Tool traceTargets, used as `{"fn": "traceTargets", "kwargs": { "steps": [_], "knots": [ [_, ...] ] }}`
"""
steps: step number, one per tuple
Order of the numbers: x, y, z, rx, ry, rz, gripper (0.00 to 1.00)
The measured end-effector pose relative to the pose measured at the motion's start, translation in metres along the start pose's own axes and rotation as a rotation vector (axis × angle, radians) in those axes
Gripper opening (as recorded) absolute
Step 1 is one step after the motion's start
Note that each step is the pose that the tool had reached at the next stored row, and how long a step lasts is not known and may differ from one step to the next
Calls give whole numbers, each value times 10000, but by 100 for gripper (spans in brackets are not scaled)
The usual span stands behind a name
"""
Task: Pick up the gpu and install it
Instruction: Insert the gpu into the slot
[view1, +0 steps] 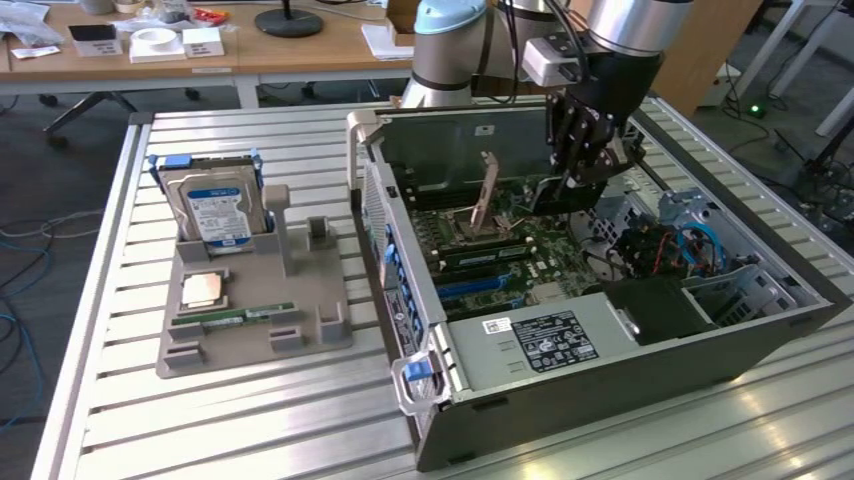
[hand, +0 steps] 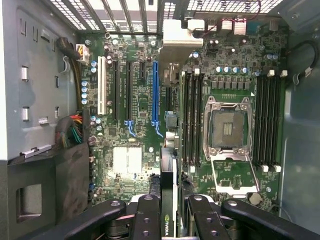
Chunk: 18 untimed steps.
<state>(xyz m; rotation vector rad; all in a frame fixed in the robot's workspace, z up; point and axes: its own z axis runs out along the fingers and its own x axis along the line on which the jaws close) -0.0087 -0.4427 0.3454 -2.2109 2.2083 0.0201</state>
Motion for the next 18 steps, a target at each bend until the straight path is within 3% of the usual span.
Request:
{"fn": "traceTargets", "kwargs": {
  "steps": [18],
  "knots": [
    [0,17,47,2,-7,0,26]
  ]
}}
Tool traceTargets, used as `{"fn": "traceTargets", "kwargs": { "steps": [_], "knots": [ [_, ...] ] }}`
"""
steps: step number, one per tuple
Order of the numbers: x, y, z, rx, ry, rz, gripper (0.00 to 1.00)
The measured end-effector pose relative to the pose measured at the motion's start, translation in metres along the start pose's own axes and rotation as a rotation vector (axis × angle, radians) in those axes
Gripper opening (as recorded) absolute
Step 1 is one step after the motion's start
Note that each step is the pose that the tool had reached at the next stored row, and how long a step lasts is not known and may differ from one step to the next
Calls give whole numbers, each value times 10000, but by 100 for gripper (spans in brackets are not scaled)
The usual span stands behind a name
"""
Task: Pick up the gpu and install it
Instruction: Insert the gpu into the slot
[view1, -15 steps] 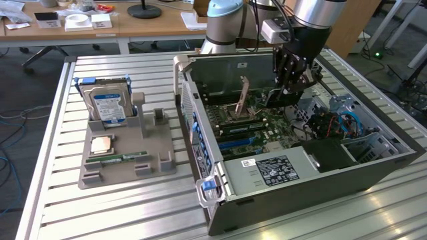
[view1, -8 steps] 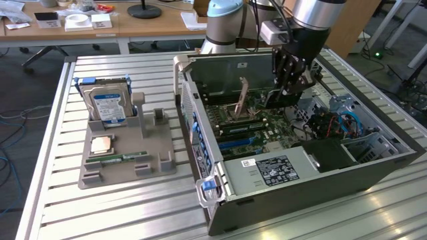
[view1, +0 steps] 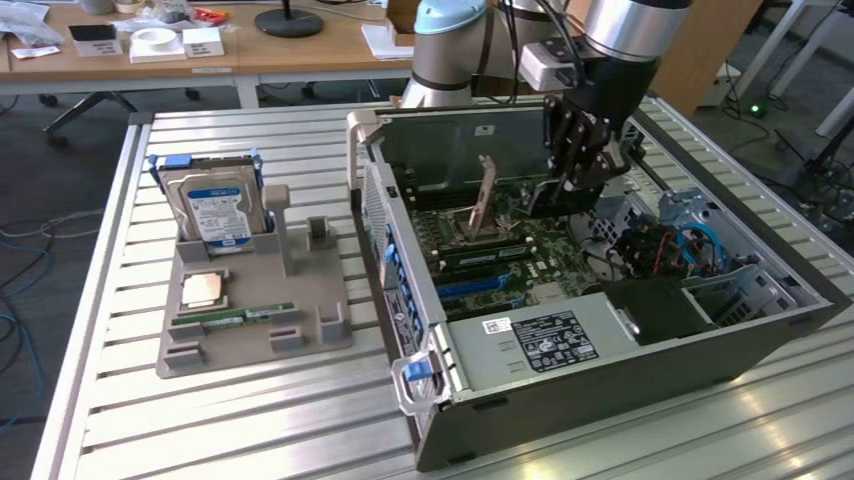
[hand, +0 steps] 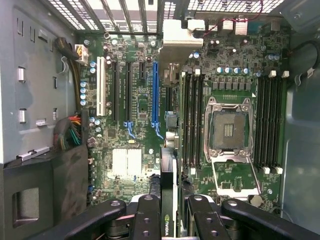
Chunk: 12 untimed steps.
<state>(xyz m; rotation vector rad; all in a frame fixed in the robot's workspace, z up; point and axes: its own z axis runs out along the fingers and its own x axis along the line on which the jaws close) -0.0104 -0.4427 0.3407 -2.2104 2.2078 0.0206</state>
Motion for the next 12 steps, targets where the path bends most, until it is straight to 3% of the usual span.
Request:
{"fn": "traceTargets", "kwargs": {
  "steps": [12],
  "knots": [
    [2,0,44,-1,2,0,26]
  ]
}}
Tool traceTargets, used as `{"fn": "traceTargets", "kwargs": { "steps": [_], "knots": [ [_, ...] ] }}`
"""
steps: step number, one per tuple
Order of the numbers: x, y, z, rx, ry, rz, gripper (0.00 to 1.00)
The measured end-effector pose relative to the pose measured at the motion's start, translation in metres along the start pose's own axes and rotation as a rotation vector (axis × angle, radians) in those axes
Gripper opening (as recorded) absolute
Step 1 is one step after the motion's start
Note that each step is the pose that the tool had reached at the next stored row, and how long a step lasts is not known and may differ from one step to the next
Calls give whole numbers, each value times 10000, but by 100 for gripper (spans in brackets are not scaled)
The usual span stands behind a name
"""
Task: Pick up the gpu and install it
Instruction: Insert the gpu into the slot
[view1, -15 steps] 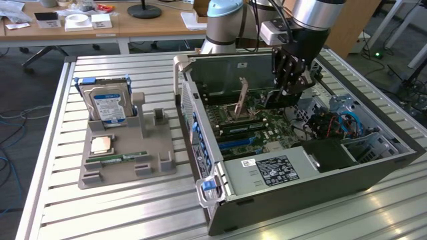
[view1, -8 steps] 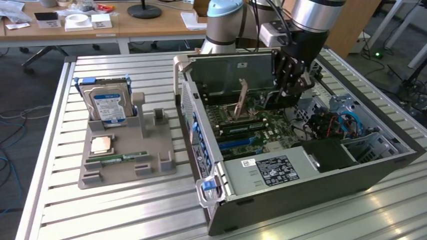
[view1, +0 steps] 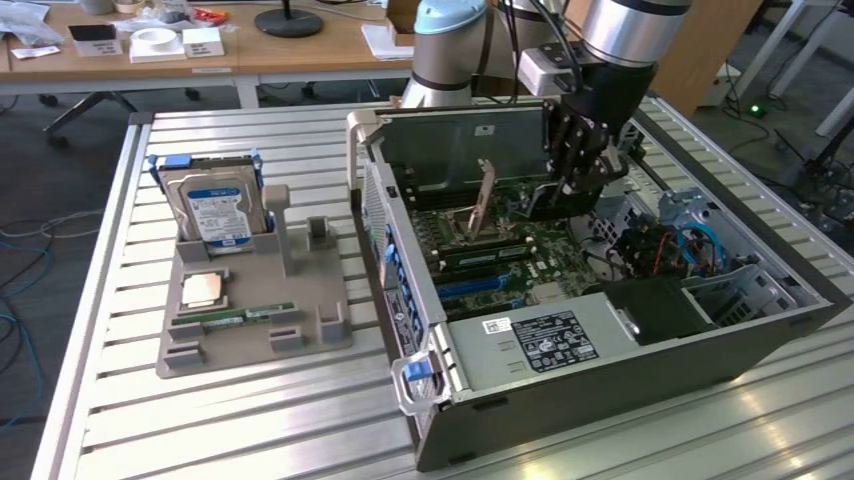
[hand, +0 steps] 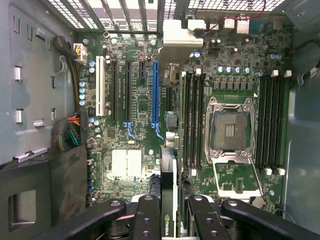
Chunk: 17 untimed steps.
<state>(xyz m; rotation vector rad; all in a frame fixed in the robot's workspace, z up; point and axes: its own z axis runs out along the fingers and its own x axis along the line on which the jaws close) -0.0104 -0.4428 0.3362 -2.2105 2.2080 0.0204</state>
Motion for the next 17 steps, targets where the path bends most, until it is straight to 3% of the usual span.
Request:
{"fn": "traceTargets", "kwargs": {
  "steps": [9,17],
  "knots": [
    [51,0,6,0,-1,1,26],
    [61,1,91,-1,1,0,26]
  ]
}}
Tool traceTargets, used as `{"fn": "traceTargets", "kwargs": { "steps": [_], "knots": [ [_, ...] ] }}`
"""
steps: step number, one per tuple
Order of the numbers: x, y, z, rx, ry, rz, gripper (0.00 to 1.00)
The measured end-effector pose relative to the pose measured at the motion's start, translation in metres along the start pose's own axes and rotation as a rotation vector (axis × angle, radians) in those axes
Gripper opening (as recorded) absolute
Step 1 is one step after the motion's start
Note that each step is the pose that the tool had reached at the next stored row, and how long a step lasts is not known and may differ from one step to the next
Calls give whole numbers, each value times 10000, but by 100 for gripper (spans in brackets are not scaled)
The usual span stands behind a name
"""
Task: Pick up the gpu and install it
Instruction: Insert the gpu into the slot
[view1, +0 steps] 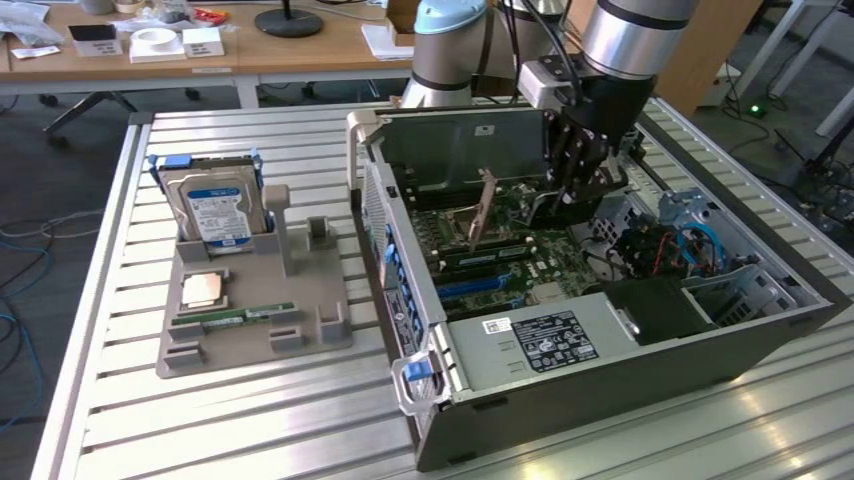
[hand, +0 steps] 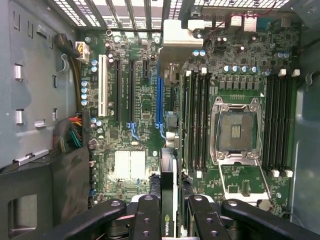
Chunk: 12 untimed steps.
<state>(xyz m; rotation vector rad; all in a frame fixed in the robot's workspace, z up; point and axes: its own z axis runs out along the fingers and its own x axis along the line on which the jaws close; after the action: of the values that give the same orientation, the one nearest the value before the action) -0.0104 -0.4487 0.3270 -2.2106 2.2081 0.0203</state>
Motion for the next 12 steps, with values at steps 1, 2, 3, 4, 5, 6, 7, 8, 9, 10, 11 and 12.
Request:
{"fn": "traceTargets", "kwargs": {
  "steps": [1,2,3,4,5,6,7,8,9,10,11,12],
  "knots": [
    [1,0,11,0,0,0,26],
    [2,0,22,0,-1,0,26],
    [3,0,32,0,0,0,26],
    [3,0,43,0,-1,0,26],
    [4,0,52,0,0,0,26],
    [5,0,58,0,0,0,26],
    [7,0,60,0,1,0,26],
    [10,0,61,0,1,-1,26],
    [15,0,62,0,0,-1,26],
    [23,-1,62,0,0,-2,26],
    [31,0,63,0,0,-2,26],
    [37,1,64,0,0,-1,26]
  ]
}}
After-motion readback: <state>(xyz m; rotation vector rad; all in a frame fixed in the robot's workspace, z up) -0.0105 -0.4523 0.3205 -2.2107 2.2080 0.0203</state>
